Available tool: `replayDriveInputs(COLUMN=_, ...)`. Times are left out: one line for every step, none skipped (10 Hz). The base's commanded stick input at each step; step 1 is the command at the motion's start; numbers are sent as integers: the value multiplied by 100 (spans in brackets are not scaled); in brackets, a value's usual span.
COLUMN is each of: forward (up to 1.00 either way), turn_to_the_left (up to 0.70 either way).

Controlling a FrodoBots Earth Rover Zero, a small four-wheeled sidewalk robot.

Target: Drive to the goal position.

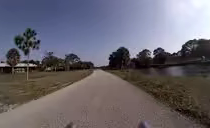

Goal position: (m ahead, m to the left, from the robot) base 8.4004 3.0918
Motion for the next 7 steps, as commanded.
replayDriveInputs(forward=100, turn_to_the_left=40)
replayDriveInputs(forward=100, turn_to_the_left=40)
replayDriveInputs(forward=100, turn_to_the_left=29)
replayDriveInputs(forward=100, turn_to_the_left=15)
replayDriveInputs(forward=100, turn_to_the_left=2)
replayDriveInputs(forward=100, turn_to_the_left=0)
replayDriveInputs(forward=100, turn_to_the_left=1)
